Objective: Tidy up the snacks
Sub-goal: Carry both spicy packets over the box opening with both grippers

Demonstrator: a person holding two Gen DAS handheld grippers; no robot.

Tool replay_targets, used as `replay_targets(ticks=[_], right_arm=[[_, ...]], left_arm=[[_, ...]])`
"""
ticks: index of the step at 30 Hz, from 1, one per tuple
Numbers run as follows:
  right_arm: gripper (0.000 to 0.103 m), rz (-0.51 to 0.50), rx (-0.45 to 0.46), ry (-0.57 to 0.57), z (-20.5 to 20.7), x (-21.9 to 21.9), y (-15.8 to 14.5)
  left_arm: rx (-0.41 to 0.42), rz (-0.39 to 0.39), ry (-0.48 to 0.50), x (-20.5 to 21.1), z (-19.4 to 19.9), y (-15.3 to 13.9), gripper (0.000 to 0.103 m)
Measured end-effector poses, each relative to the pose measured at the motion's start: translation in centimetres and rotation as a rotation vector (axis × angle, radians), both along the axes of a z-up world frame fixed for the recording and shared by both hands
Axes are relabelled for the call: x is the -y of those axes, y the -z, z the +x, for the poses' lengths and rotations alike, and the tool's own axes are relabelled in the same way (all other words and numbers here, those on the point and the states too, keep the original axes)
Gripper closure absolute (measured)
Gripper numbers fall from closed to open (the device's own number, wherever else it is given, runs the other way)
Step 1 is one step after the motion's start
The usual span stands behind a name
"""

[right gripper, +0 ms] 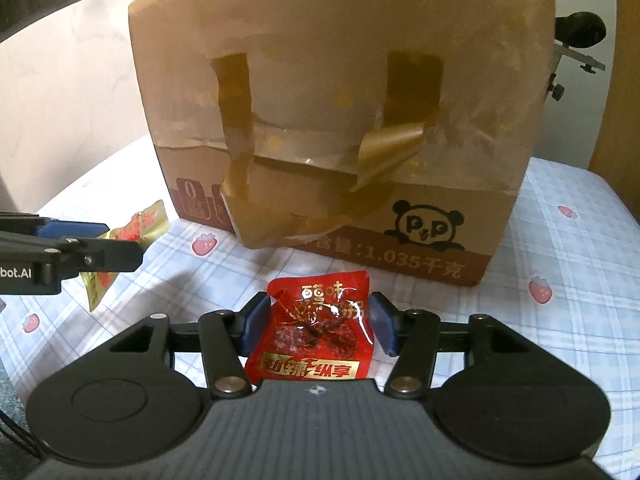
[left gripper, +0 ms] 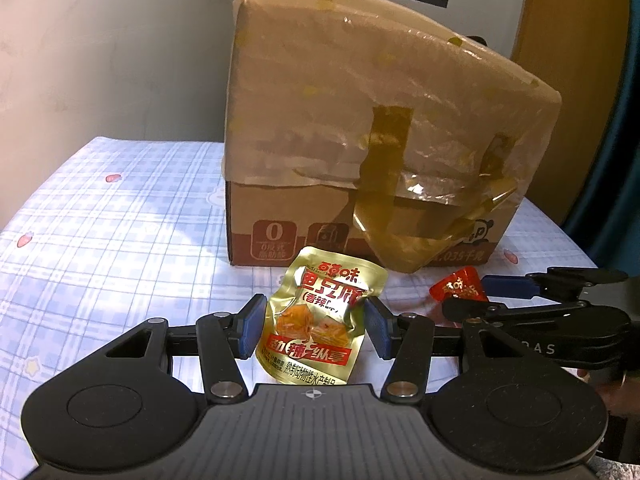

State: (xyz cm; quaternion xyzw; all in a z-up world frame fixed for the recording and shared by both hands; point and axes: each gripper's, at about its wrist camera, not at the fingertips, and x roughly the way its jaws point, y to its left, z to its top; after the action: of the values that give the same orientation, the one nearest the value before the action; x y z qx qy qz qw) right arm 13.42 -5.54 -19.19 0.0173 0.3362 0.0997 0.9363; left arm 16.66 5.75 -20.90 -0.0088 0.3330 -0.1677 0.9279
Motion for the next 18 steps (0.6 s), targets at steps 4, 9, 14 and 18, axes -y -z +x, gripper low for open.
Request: replay_targets(ticks=[4, 9, 14, 18], right_arm=[[0.046, 0.001, 0.025, 0.016, -1.0, 0.8, -0.8], [0.046, 0.001, 0.075, 0.03, -2.5, 1.8, -2.2], [0.046, 0.002, 0.115, 0.036, -3.7, 2.6, -3.5], [0.046, 0.013, 0.142, 0.041, -4.3, 3.1, -4.6]], left_arm=[[0.023, 0.004, 0.009, 0.3, -0.3, -0.8, 0.047], [0.06, -0.001, 0.022, 0.8, -0.9, -2.1, 0.047], [0.076, -0.006, 0.034, 1.4, -1.1, -2.8, 0.047], [0.094, -0.017, 0.041, 1.5, -1.1, -3.6, 0.047]])
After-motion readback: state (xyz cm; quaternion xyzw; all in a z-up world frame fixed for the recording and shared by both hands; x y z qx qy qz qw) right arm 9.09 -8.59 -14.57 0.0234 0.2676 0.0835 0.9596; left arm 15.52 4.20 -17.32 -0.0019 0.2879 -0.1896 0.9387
